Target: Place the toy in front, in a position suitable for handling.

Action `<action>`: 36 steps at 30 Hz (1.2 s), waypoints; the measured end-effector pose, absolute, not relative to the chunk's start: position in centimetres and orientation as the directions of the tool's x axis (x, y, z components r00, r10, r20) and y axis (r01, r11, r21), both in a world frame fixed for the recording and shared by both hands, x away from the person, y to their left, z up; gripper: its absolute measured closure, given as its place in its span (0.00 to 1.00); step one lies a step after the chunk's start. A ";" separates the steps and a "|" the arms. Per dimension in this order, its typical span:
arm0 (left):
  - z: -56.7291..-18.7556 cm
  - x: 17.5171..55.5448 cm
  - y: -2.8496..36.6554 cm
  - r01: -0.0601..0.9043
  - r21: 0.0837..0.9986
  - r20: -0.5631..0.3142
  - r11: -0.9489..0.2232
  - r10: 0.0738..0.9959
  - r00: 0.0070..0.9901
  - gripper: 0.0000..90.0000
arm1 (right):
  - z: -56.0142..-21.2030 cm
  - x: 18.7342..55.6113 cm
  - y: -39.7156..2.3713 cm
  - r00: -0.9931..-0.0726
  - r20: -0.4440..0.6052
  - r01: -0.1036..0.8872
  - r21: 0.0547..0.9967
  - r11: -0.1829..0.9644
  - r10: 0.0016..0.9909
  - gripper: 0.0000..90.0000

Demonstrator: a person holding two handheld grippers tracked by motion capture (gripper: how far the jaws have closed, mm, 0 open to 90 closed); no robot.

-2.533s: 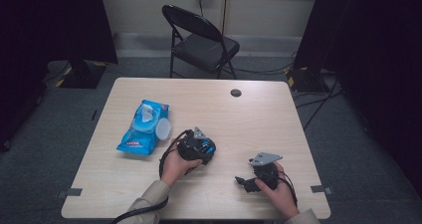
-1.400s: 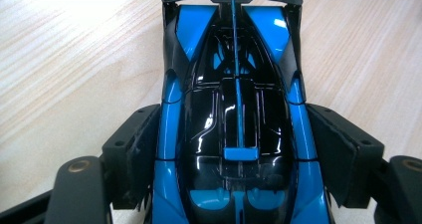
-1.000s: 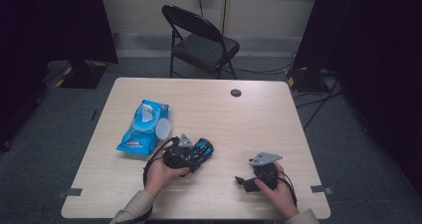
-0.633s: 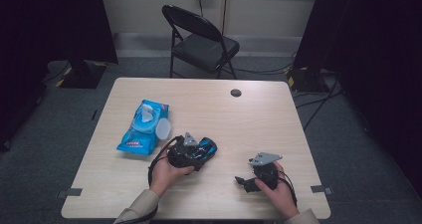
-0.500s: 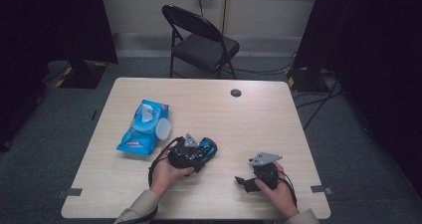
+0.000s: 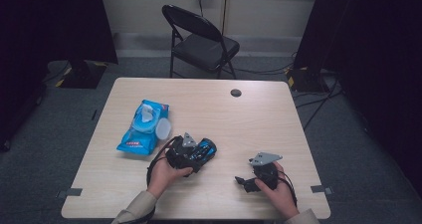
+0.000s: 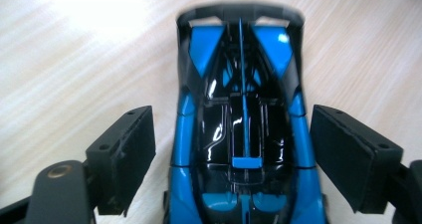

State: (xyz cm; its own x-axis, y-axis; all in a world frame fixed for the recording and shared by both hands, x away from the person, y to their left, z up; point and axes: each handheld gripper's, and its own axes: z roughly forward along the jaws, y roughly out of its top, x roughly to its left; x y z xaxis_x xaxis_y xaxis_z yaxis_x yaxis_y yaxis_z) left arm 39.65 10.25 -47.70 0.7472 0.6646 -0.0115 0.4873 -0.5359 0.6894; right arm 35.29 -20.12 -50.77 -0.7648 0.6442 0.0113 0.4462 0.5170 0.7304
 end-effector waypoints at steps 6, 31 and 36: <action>-44.4 40.6 12.6 0.465 0.720 0.034 -0.515 0.695 0.718 0.21 | -50.8 35.3 -20.1 -0.764 0.012 0.447 0.731 0.516 0.645 0.14; -40.0 45.1 25.0 0.556 0.725 0.106 -0.408 0.863 0.494 0.32 | -50.8 35.3 -20.1 -0.764 0.011 0.447 0.730 0.517 0.645 0.14; -41.0 46.3 24.7 0.538 0.738 0.088 -0.407 0.849 0.522 0.42 | -50.8 35.3 -20.1 -0.764 0.011 0.447 0.730 0.517 0.645 0.14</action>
